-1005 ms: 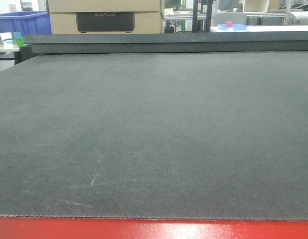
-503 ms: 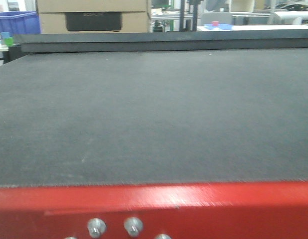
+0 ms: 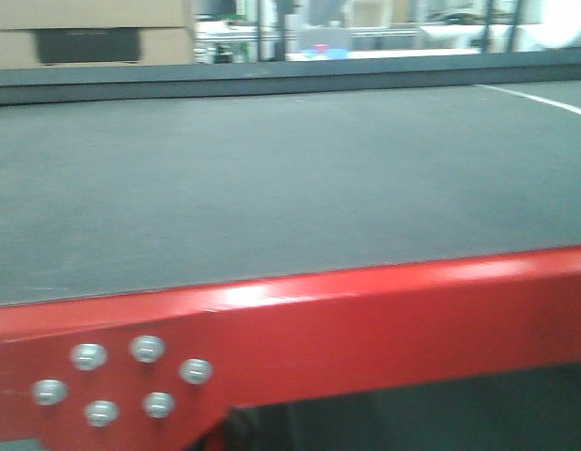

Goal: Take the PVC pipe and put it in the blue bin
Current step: 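Drive the base away from the table holding the half-ring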

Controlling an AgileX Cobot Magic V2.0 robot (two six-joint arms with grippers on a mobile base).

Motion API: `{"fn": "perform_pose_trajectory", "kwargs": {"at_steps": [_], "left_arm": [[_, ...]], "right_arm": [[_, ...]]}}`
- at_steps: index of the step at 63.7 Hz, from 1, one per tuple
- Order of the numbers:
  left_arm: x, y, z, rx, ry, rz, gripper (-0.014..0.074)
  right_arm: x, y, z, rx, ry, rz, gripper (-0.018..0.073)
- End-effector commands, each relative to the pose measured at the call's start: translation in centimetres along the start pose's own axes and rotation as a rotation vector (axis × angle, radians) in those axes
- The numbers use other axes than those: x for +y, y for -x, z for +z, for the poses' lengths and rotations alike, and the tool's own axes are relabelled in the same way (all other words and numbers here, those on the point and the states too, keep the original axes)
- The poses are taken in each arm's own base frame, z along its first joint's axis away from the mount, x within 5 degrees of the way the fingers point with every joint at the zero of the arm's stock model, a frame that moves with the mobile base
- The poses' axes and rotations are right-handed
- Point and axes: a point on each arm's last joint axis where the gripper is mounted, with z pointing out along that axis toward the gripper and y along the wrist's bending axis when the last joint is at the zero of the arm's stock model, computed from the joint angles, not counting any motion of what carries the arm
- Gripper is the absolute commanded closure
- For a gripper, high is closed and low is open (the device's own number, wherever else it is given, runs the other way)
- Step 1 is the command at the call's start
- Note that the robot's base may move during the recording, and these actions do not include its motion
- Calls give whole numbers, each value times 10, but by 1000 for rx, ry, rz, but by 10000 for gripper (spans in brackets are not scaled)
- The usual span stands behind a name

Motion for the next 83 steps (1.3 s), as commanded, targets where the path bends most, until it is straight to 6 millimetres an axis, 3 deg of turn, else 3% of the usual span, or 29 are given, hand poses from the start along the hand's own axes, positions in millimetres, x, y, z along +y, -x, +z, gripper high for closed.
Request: {"fn": "perform_pose_trajectory", "kwargs": {"at_steps": [1, 83], "left_arm": [[0, 4, -2, -37, -1, -2, 707], [0, 4, -3, -41, 0, -1, 707]], "right_arm": [[-1, 2, -1, -31, -11, -15, 722], [-1, 2, -1, -34, -12, -15, 722]]}}
